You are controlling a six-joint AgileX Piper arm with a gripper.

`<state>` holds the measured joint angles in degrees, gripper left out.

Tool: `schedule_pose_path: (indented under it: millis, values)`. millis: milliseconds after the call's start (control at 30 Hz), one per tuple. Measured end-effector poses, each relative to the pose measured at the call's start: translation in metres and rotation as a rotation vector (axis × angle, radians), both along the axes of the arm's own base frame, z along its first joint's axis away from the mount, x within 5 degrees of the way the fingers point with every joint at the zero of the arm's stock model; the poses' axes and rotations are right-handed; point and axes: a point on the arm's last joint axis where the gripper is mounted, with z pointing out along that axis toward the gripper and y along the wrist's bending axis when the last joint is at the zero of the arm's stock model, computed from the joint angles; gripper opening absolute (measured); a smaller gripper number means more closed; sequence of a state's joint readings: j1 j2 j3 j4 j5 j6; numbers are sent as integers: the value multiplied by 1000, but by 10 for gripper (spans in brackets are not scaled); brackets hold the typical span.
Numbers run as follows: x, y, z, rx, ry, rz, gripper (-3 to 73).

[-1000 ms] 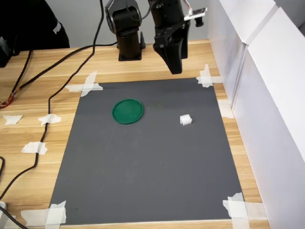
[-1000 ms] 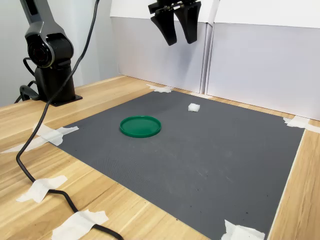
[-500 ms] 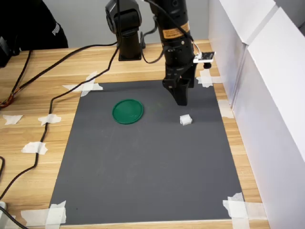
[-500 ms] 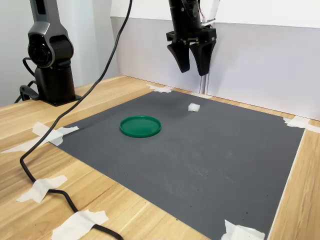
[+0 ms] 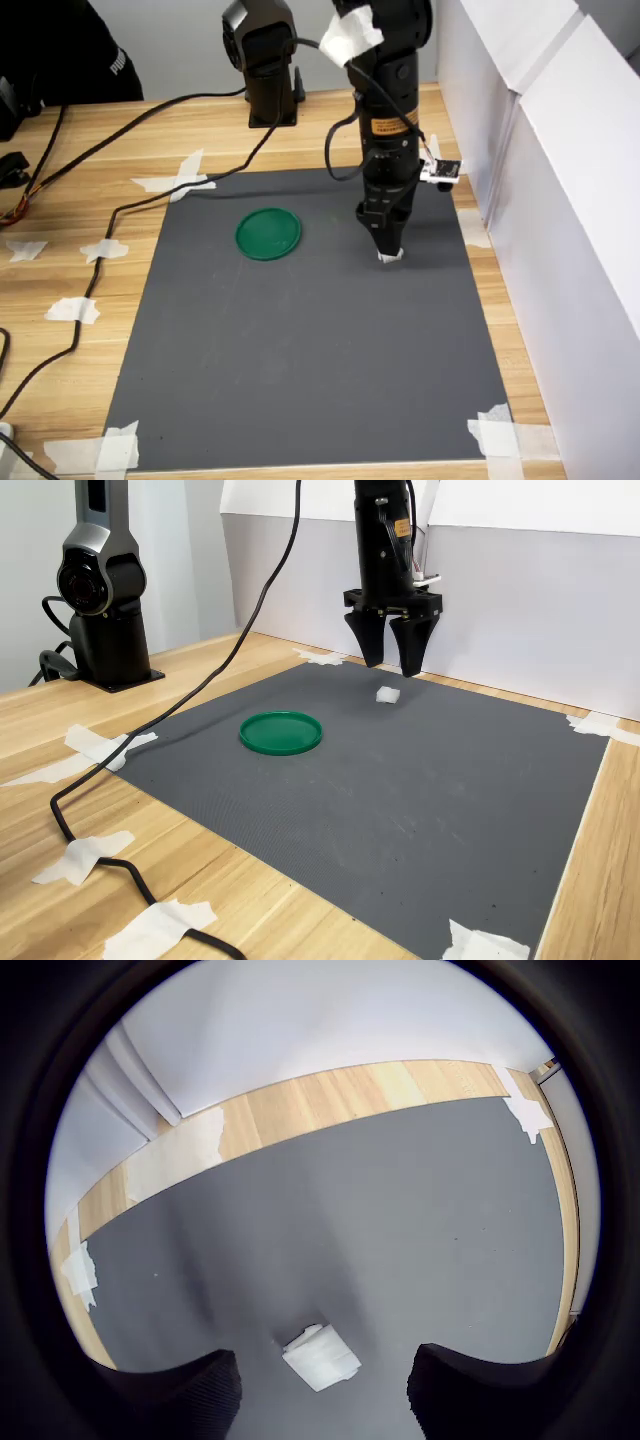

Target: Grasp a white terminal and put it on the green lid.

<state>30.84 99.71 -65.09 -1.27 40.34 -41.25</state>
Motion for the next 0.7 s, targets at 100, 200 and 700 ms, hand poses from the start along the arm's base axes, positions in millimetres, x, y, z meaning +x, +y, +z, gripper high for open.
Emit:
schedule_pose_path:
  millis: [100,200,700]
  values:
    - [2,1,-8,-10,19,-7,701]
    - [3,1,-14,-20,35,-10,701]
    - [6,3,-28,-35,61,-12,663]
